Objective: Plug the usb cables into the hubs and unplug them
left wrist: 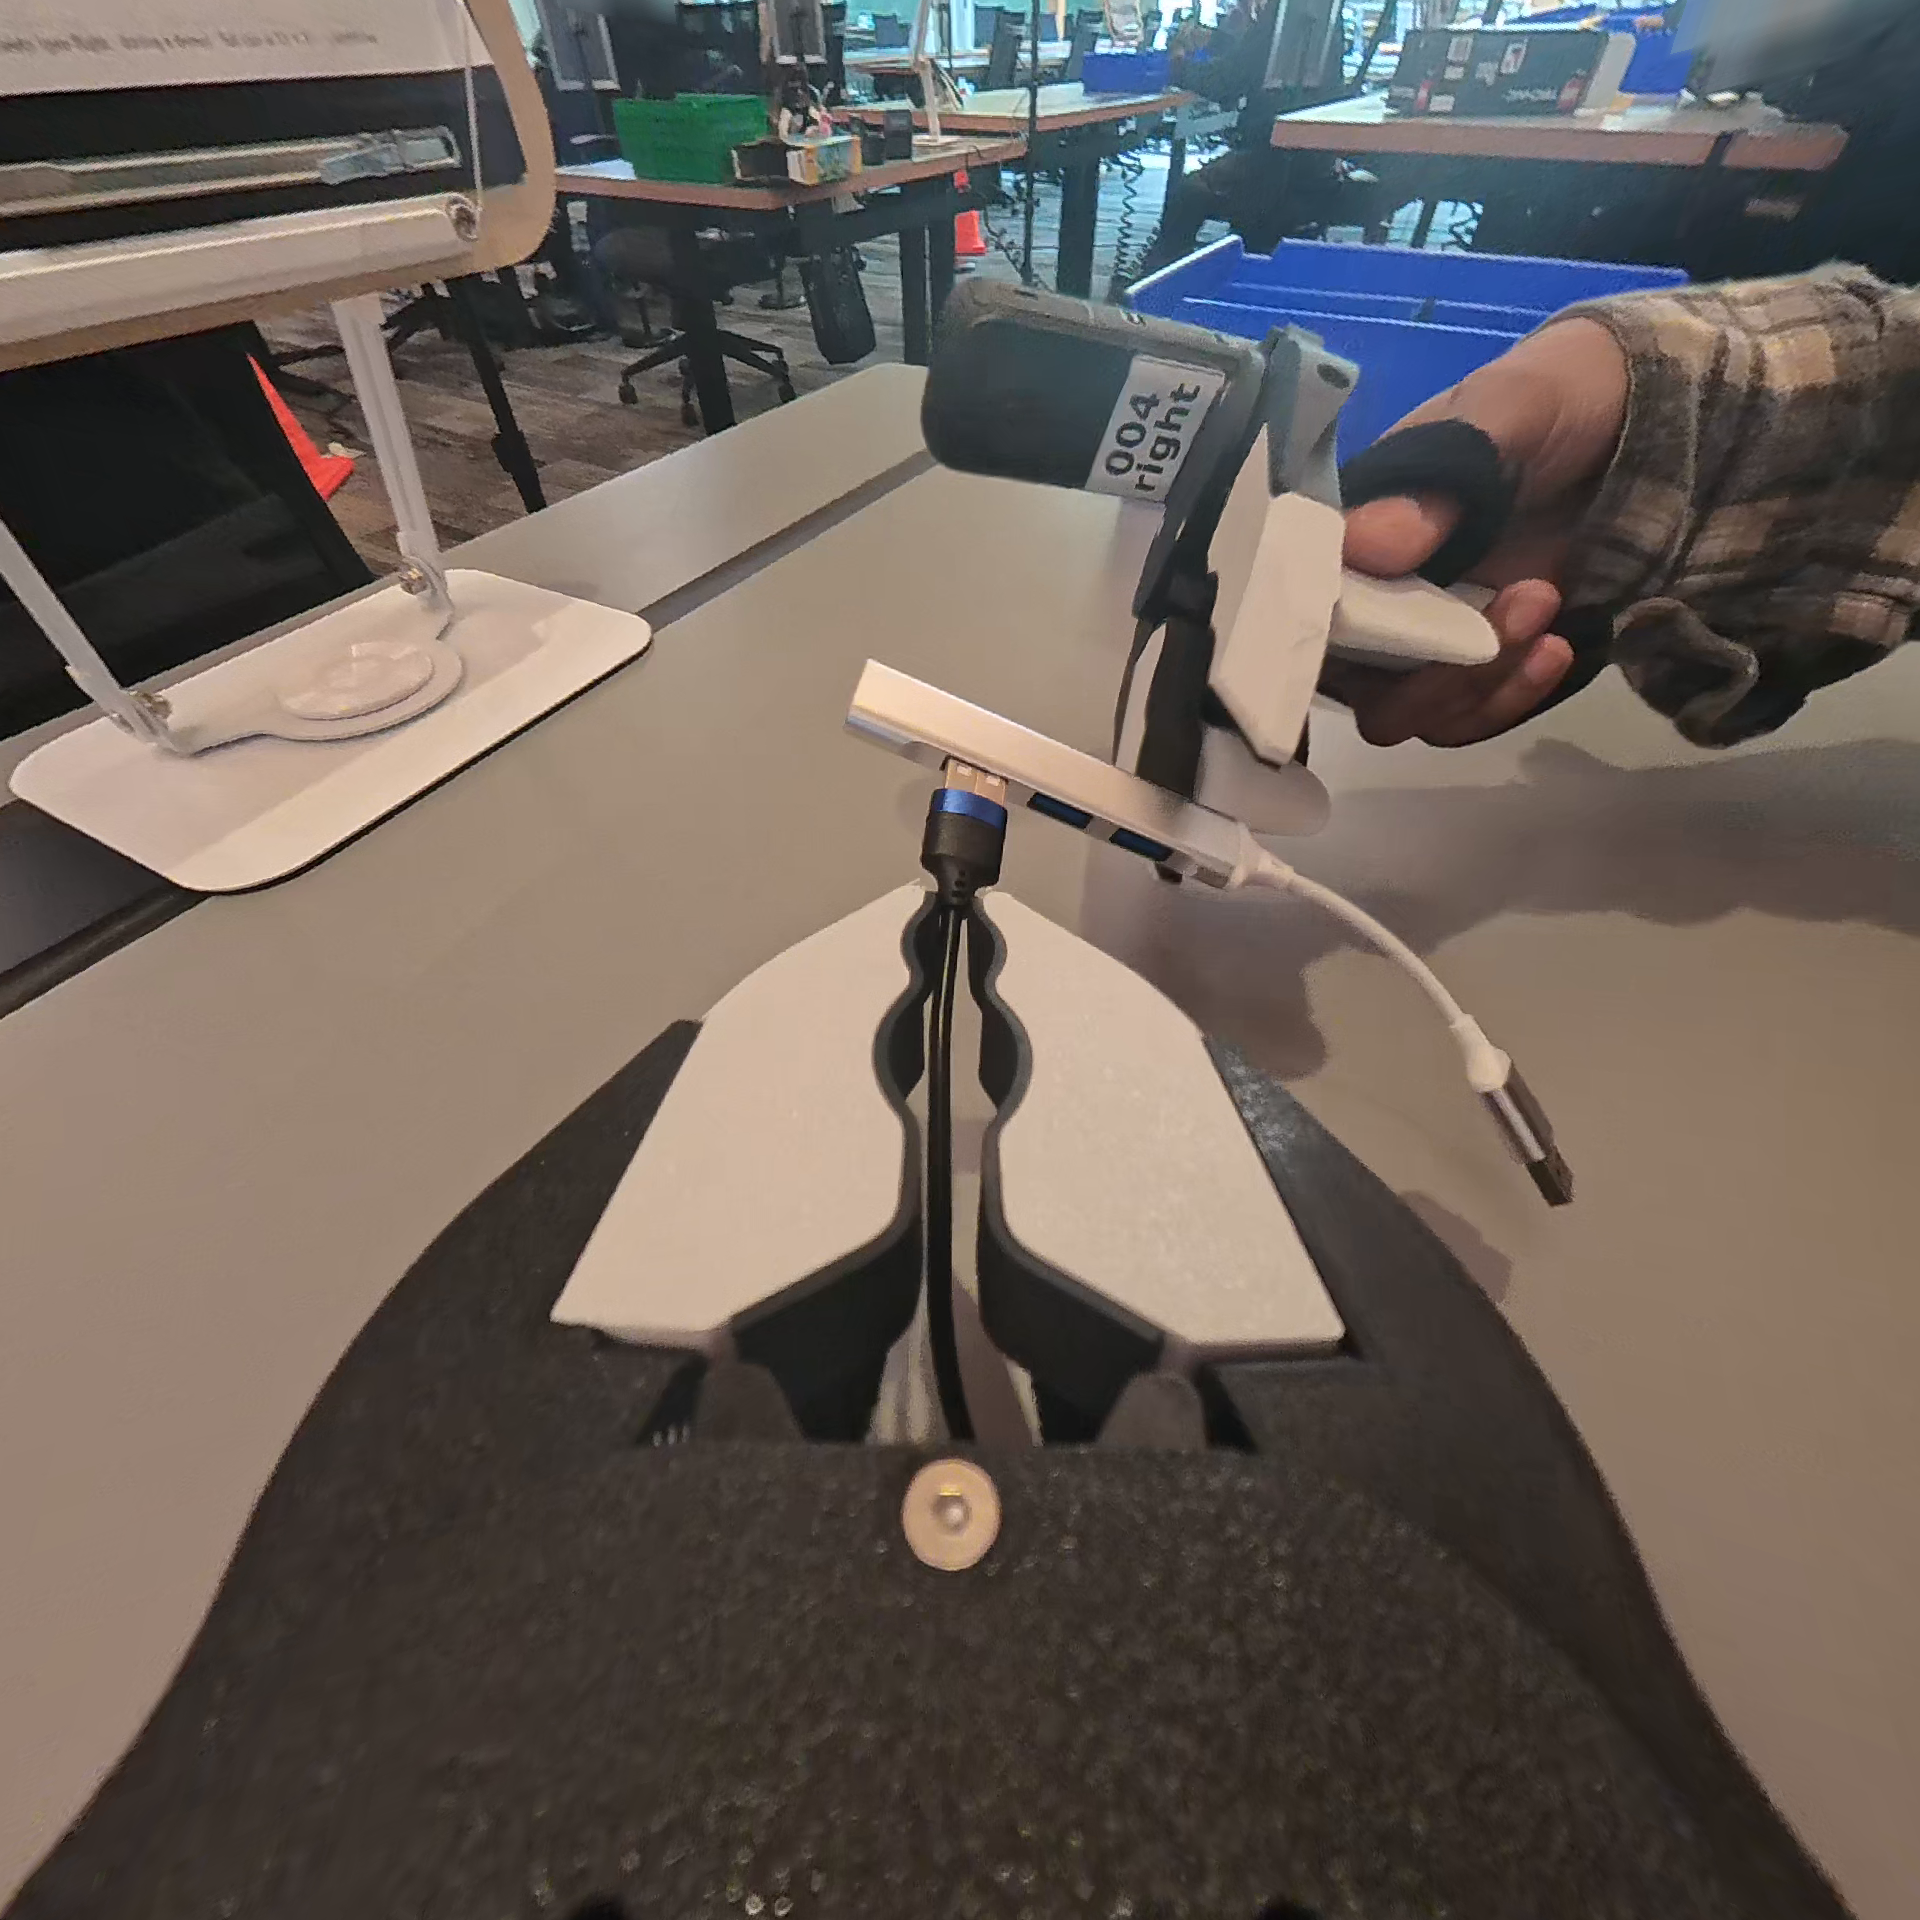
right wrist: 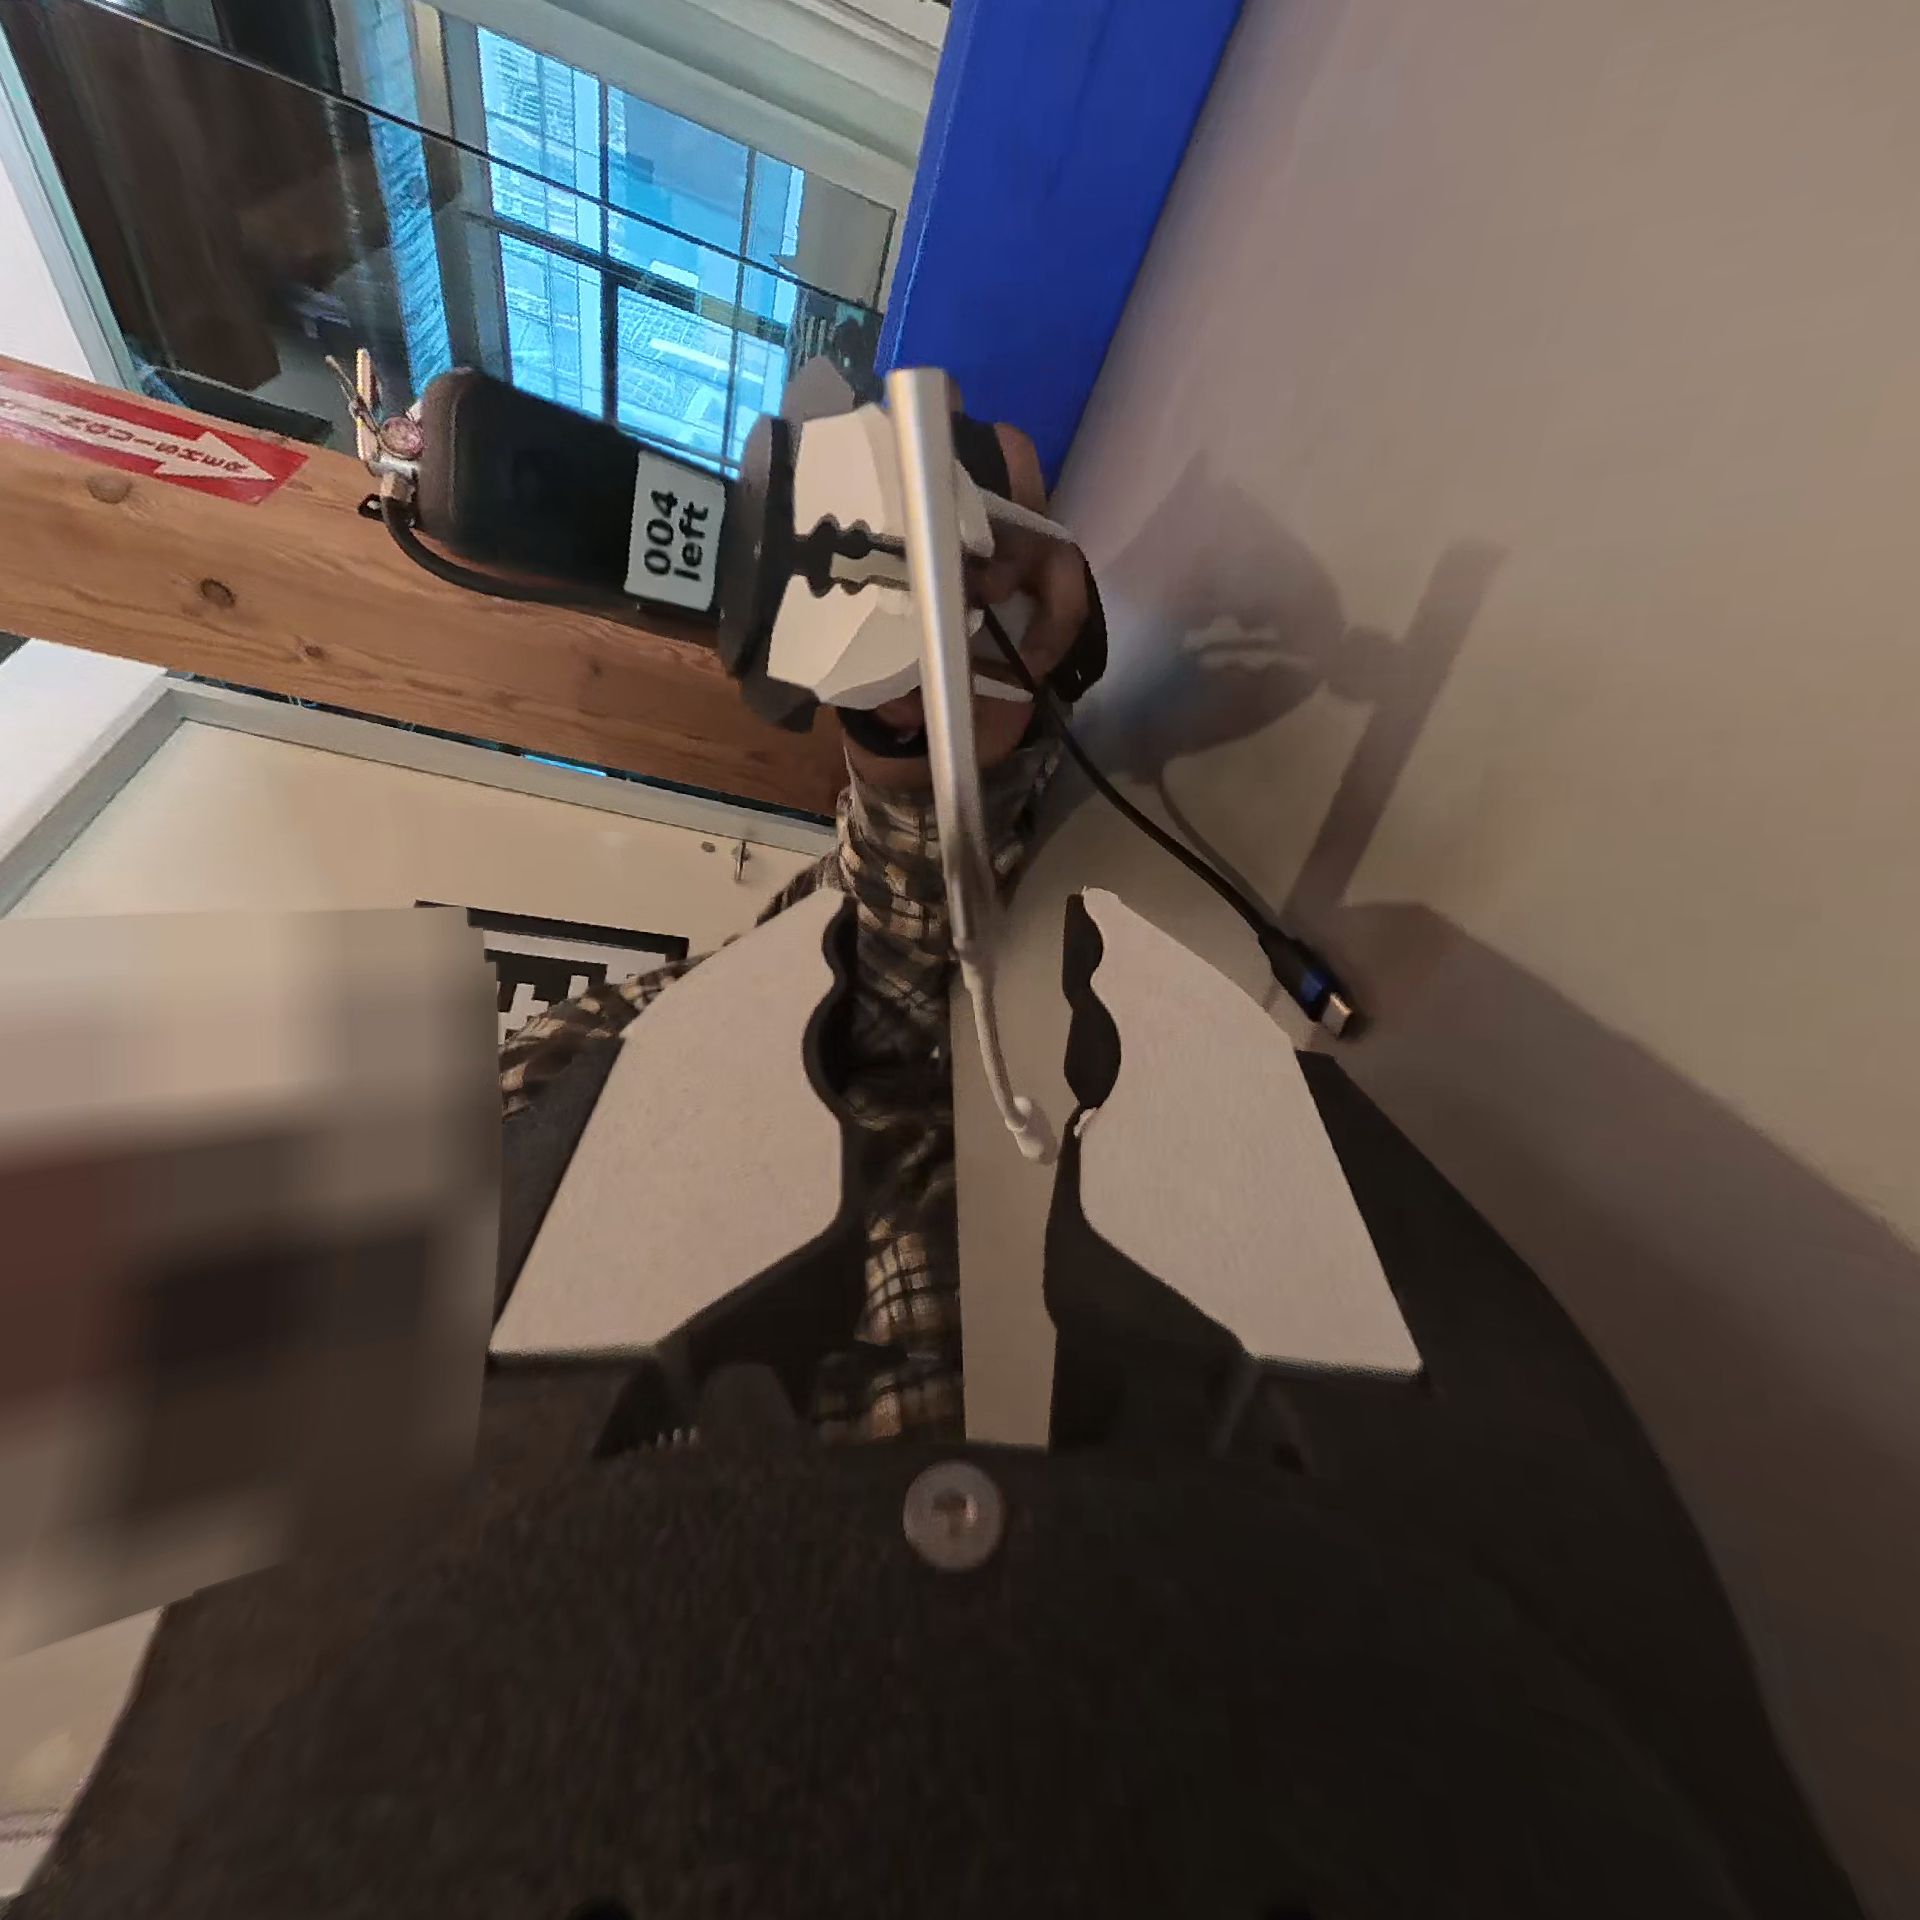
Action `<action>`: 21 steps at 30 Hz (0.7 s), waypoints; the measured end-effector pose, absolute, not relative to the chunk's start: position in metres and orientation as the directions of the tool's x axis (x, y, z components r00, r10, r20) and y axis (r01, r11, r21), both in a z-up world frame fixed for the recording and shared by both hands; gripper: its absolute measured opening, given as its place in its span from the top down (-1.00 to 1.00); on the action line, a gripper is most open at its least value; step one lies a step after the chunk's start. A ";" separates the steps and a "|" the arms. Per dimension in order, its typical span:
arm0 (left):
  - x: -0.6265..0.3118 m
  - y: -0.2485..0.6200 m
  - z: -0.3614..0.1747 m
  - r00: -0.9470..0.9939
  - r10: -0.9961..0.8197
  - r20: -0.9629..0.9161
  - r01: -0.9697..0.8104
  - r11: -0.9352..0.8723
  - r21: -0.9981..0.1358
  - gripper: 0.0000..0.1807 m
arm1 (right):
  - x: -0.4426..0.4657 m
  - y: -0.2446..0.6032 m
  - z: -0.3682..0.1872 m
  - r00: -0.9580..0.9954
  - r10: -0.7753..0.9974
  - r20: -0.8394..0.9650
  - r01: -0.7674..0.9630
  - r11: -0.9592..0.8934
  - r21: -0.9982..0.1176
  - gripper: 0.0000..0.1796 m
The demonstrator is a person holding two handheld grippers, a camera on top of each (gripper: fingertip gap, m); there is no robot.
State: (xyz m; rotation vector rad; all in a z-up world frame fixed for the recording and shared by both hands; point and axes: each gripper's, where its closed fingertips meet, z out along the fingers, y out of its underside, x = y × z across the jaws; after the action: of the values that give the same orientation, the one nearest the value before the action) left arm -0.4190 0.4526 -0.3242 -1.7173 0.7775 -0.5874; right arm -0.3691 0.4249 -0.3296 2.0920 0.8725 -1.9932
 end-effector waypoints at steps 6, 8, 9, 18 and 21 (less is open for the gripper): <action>-0.416 0.455 -0.325 0.703 -0.711 0.021 -0.174 -0.200 -0.964 0.96 | -0.391 0.432 -0.323 -0.015 0.247 -0.969 0.540 -0.813 -0.216 0.74; -0.415 0.454 -0.326 0.712 -0.702 0.020 -0.171 -0.202 -0.964 0.96 | -0.397 0.436 -0.319 -0.007 0.250 -0.968 0.558 -0.803 -0.211 0.81; -0.415 0.454 -0.325 0.716 -0.698 0.023 -0.163 -0.199 -0.966 0.96 | -0.399 0.437 -0.319 0.009 0.260 -0.966 0.574 -0.792 -0.208 0.84; -0.425 0.455 -0.311 0.749 -0.662 0.023 -0.102 -0.150 -0.983 0.96 | -0.402 0.435 -0.300 0.012 0.261 -0.965 0.673 -0.716 -0.185 0.75; -0.427 0.455 -0.308 0.759 -0.650 0.025 -0.086 -0.138 -0.987 0.96 | -0.401 0.437 -0.299 0.024 0.273 -0.962 0.681 -0.709 -0.184 0.84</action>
State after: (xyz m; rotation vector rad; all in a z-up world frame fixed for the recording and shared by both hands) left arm -0.4267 0.4555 -0.3077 -1.6595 0.5934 -0.5404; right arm -0.4013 0.4373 -0.2995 1.9795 0.9749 -1.7318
